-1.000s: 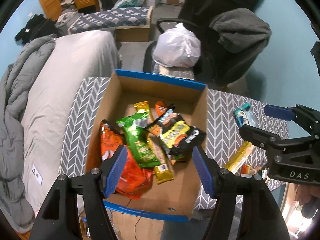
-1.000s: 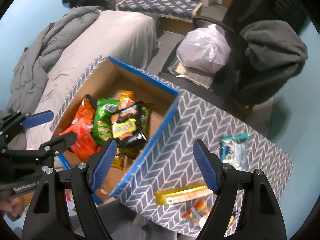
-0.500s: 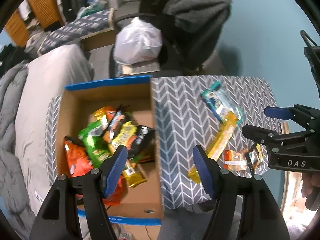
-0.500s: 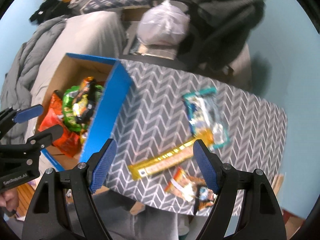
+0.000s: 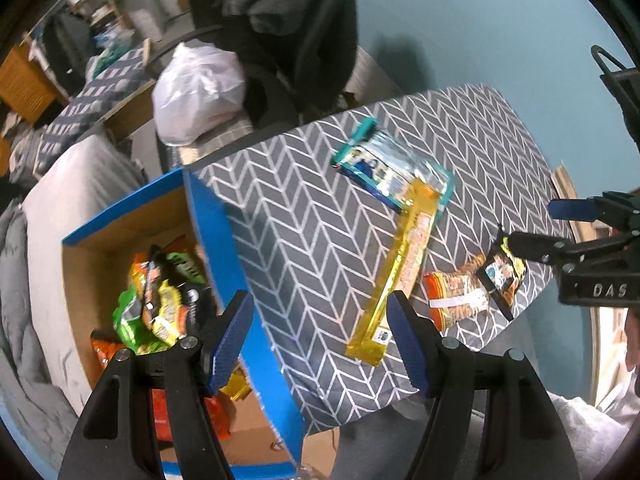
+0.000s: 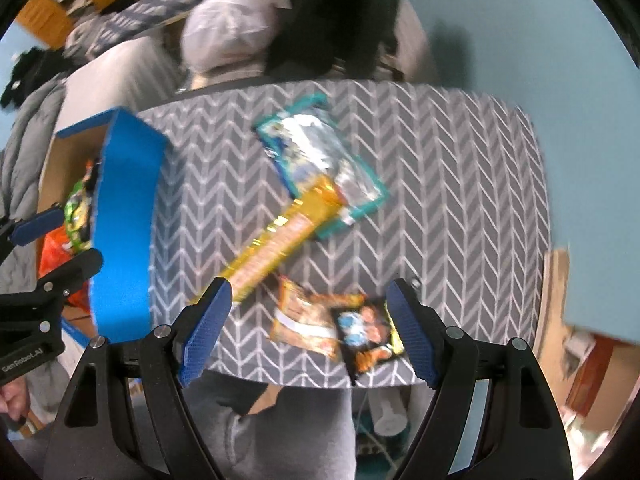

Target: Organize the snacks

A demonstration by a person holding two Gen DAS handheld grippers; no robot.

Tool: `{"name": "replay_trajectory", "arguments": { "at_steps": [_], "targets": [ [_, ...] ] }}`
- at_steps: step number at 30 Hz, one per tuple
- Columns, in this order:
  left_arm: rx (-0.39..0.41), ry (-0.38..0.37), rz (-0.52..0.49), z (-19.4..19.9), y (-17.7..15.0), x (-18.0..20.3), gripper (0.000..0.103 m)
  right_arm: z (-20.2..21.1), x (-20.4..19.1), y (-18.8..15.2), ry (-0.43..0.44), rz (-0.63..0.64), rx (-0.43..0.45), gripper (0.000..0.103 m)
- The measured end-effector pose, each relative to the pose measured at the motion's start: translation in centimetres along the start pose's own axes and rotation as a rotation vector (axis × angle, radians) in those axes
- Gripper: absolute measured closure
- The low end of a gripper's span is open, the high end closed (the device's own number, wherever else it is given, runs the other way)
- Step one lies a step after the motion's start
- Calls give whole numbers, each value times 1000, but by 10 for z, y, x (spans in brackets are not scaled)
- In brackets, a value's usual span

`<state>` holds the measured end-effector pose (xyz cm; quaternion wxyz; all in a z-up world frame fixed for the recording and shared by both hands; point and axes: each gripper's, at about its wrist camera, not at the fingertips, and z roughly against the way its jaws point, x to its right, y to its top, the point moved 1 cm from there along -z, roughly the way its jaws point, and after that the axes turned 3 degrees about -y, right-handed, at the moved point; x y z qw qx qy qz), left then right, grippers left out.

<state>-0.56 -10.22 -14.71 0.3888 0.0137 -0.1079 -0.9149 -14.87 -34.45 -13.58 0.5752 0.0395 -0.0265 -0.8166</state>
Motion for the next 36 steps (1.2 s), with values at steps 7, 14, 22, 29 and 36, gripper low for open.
{"name": "replay_trajectory", "arguments": {
  "at_steps": [7,14,22,29,36],
  "targets": [
    [-52,9,-87,-25,6,20,33,-18,47,-26,-17,-173,-47,23],
    [-88,-10,-119,-45,13,33,33,-45,83,-53,27,-387,-101,23],
    [-108,-20,-155,-69,22,49,32,-82,111,-77,112,-655,-144,22],
    [-135,-37,-175,-90,29,59,32,-104,121,-88,161,-791,-155,22],
    [-163,-37,-180,-108,34,64,32,-123,108,-77,125,-762,-163,22]
  ]
}}
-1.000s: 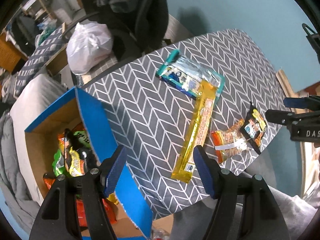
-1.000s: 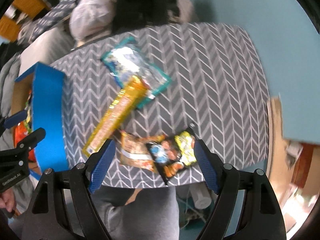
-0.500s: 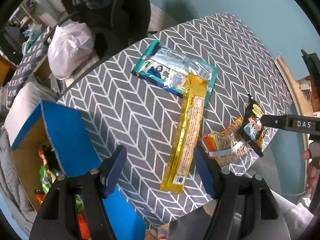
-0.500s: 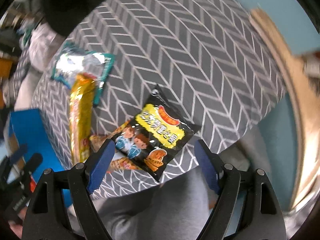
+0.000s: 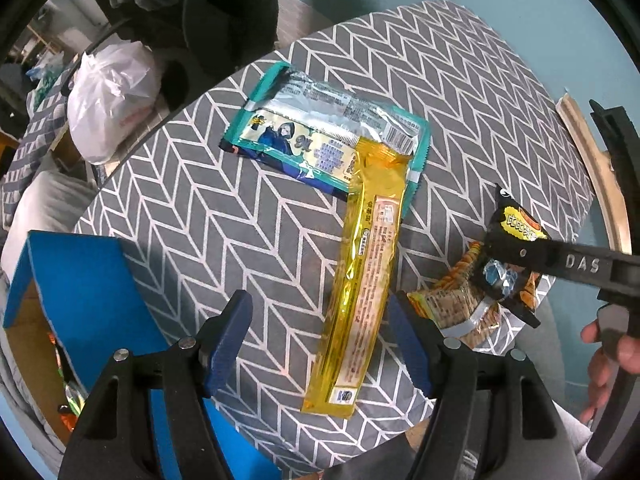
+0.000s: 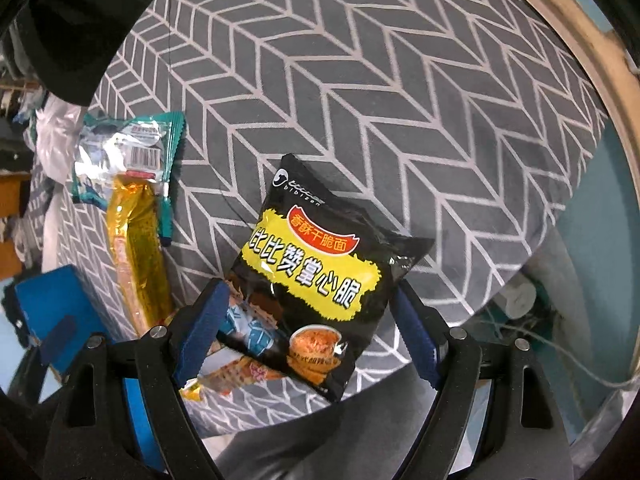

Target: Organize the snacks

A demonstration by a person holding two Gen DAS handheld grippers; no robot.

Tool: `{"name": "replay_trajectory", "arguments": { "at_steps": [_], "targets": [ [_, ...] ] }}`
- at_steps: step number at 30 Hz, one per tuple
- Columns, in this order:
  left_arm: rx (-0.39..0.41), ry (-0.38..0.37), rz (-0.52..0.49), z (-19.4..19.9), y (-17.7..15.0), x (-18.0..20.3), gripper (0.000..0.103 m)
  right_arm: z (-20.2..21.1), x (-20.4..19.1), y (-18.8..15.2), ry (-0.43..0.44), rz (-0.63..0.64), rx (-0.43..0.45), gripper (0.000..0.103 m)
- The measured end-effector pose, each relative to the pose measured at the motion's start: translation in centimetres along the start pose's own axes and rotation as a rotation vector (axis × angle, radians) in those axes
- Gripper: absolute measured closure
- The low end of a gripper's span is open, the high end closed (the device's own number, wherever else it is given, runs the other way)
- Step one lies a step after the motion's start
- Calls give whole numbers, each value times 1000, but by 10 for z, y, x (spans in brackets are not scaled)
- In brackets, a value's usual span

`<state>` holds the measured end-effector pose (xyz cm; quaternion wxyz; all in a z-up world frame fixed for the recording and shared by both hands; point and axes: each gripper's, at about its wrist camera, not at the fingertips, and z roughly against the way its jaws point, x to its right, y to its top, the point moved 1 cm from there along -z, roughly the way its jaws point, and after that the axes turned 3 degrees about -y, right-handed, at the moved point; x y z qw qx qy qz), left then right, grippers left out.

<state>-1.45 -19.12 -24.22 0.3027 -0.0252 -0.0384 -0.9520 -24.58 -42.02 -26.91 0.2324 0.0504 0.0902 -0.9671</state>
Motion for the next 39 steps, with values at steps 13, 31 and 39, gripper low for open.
{"name": "replay_trajectory", "arguments": {
  "at_steps": [13,31,39],
  "targets": [
    [-56,-58,104,-18,10,-9,32,16,-41,19,-120,323,102,41],
    [-104,-55,167,-53,15,-1,22,12,-49,88,-169,393,70,22],
    [-128,-24,162,-76,15,-5,22,-3,-76,107,-277,386,110,22]
  ]
}}
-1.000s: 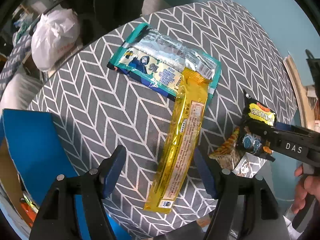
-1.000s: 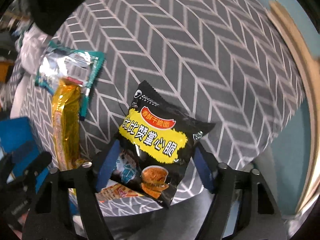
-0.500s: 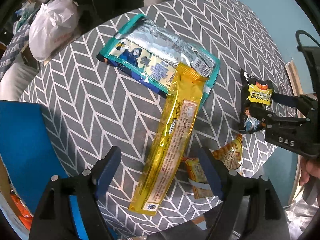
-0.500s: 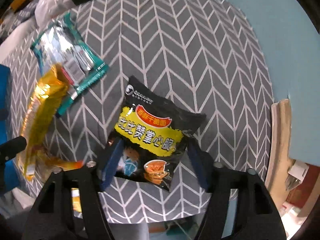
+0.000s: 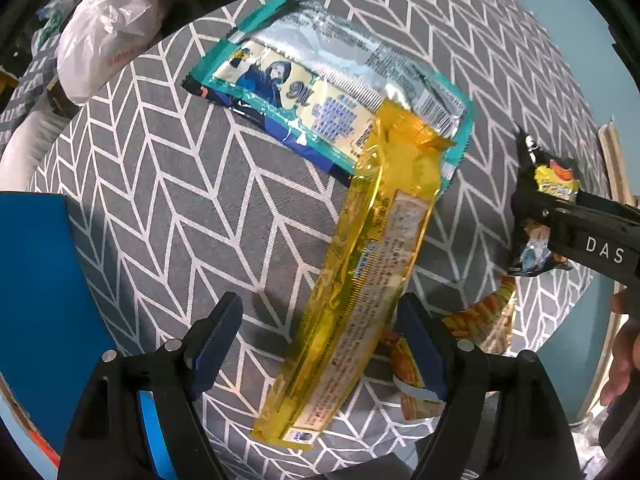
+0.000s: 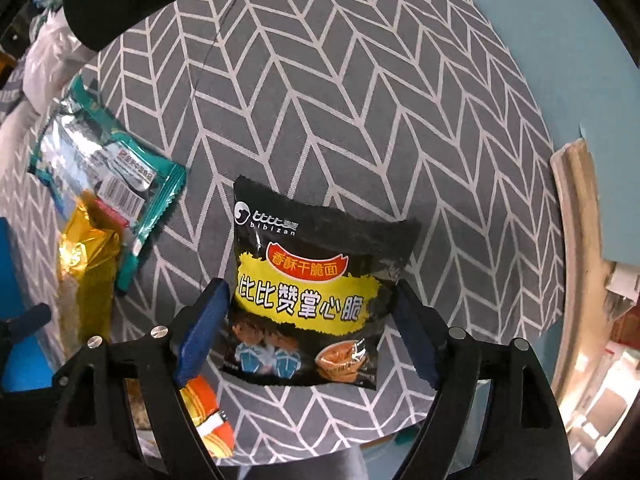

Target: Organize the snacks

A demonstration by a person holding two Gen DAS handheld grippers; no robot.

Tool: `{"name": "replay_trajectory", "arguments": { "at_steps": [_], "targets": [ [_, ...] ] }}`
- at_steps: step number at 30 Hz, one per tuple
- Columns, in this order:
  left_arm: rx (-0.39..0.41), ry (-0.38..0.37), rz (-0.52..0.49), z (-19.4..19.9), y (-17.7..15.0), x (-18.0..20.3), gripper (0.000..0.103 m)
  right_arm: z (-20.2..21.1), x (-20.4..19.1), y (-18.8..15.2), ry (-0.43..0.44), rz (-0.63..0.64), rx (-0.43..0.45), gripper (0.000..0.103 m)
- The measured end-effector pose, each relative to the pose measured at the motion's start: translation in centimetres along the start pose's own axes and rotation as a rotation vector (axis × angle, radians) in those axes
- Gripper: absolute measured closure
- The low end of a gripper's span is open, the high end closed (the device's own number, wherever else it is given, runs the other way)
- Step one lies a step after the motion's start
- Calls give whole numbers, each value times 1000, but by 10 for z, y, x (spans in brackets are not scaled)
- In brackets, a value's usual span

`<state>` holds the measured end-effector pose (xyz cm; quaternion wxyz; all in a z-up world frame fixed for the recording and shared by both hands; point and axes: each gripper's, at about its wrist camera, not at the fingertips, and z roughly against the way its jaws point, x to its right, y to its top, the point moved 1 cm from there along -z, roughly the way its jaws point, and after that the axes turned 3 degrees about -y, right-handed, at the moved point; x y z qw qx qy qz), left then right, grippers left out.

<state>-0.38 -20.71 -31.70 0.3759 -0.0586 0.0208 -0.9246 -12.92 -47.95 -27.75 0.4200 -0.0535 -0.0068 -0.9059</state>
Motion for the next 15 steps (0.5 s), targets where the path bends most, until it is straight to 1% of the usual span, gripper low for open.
{"name": "replay_trajectory", "arguments": {
  "at_steps": [3,5,6,8,9,10,14,15],
  "targets": [
    [0,-10,9,-3,-2,-6,22,-7,-12,-3,-28,7,2,22],
    [7,-28,18,-8,-9,-7,34,-12,-18,-9,-33,14,11,22],
    [6,-47,20,-10,-10,-11,38,-13,-19,-7,-29,17,17,23],
    [5,-65,18,-14,-16,-16,55,-15,-18,-10,-15,31,26,24],
    [4,-67,14,-15,-17,-16,59,-14,-14,-21,0,36,32,29],
    [5,-65,5,-16,-19,-14,66,-14,-10,-24,7,39,37,33],
    [41,-22,-25,-13,-27,-10,71,-8,-10,-29,7,81,48,35],
    [46,-7,-28,-11,-28,-10,72,-6,-16,-32,8,97,49,36]
  ]
}}
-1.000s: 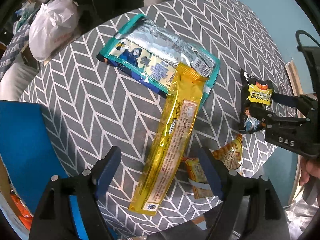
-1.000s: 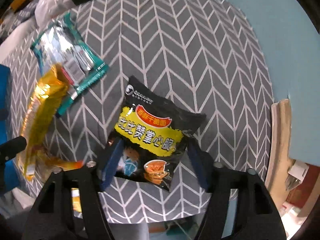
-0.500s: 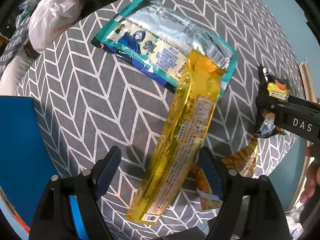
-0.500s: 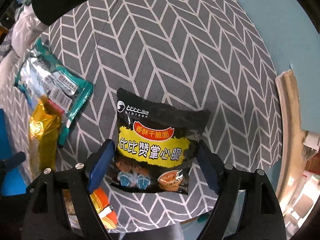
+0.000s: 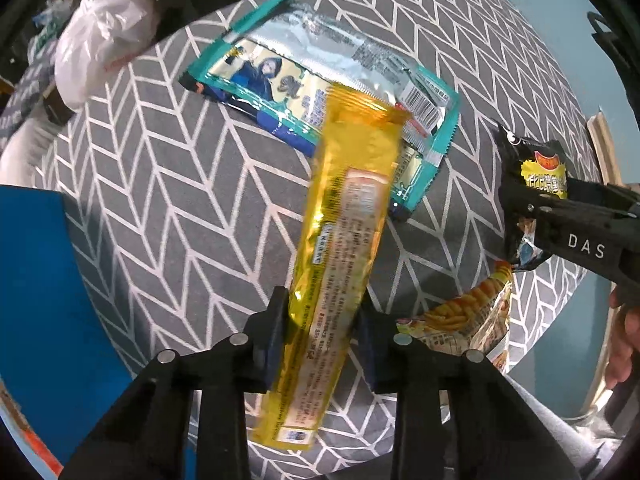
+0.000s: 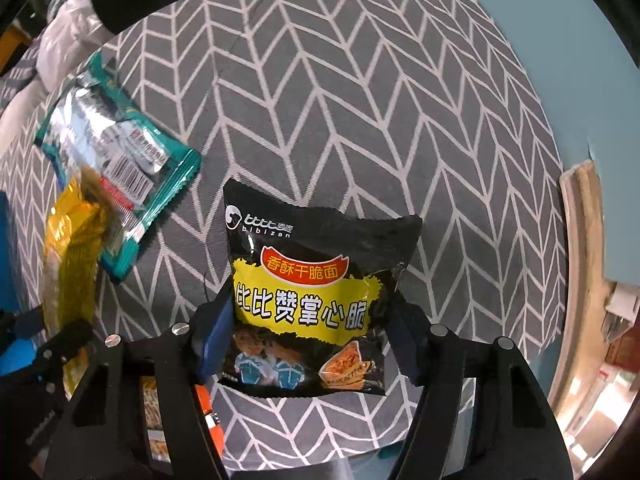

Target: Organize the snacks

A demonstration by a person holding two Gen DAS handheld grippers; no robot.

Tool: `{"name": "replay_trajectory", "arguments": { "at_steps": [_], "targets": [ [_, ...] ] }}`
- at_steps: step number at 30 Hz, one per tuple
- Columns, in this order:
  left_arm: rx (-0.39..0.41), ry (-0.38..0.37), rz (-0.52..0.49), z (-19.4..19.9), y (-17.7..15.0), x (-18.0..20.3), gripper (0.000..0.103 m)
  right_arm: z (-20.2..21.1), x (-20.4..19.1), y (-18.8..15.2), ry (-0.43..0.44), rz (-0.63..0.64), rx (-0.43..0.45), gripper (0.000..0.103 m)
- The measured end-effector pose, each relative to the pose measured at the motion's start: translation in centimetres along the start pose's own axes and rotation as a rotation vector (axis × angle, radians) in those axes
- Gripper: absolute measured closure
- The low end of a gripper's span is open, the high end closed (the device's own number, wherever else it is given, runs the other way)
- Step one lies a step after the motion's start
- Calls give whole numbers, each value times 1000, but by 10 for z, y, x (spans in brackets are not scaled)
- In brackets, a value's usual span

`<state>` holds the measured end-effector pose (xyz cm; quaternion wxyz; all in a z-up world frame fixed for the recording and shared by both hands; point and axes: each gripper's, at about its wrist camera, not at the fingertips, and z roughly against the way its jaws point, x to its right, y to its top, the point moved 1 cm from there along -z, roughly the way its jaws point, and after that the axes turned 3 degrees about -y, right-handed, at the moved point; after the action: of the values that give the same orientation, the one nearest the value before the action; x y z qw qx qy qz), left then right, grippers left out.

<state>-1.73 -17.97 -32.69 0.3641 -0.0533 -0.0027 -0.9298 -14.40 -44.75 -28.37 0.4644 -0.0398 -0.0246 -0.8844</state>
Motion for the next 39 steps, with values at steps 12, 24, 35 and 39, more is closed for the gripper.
{"name": "replay_trajectory", "arguments": {
  "at_steps": [12,24,35,39],
  "targets": [
    [64,43,38,43,-21,-21,74,73,-30,-17,-44,188,129,36],
    [149,21,146,108,-36,-42,74,144,-42,-20,-12,302,232,36],
    [242,23,217,165,-50,-50,74,191,-66,-21,38,392,302,36],
    [278,36,231,183,-56,-55,74,207,-78,-24,55,432,324,36]
  ]
}}
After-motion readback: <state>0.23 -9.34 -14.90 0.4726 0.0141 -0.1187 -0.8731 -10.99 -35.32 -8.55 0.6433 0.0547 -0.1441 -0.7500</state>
